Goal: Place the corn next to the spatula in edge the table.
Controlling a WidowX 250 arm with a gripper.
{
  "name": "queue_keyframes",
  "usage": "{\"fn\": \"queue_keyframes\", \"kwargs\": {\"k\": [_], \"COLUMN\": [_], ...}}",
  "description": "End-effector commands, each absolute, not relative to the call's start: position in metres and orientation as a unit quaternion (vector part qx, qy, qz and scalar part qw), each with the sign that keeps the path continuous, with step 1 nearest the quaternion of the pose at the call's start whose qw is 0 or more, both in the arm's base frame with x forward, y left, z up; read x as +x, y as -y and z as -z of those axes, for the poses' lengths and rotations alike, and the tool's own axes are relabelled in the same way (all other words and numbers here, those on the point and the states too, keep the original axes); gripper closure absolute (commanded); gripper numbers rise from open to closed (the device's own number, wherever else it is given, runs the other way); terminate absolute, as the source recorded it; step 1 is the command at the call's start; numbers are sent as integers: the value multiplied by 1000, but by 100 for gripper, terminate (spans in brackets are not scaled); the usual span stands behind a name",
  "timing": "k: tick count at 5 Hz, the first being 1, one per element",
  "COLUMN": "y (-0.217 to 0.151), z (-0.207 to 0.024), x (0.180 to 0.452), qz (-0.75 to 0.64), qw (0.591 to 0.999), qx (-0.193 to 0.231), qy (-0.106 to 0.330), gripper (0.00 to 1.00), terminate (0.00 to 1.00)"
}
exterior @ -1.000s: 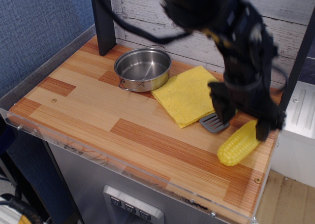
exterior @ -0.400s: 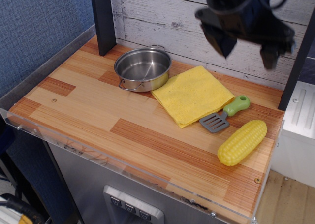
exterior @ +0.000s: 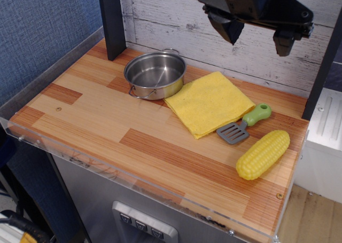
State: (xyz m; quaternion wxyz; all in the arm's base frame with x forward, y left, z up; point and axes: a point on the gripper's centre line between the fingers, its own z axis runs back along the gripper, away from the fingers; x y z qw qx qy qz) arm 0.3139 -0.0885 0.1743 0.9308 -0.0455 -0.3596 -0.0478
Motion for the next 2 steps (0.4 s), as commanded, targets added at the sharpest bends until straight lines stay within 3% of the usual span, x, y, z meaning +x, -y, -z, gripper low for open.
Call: {"fn": "queue_keyframes", "kwargs": {"k": [1,2], "y": [87,87], "z": [-184,-184], "x": [298,298], "qz": [48,48], "qw": [923,923], "qx": [-50,-50], "qy": [378,378], "gripper": [0,0], "terminate": [0,100]}}
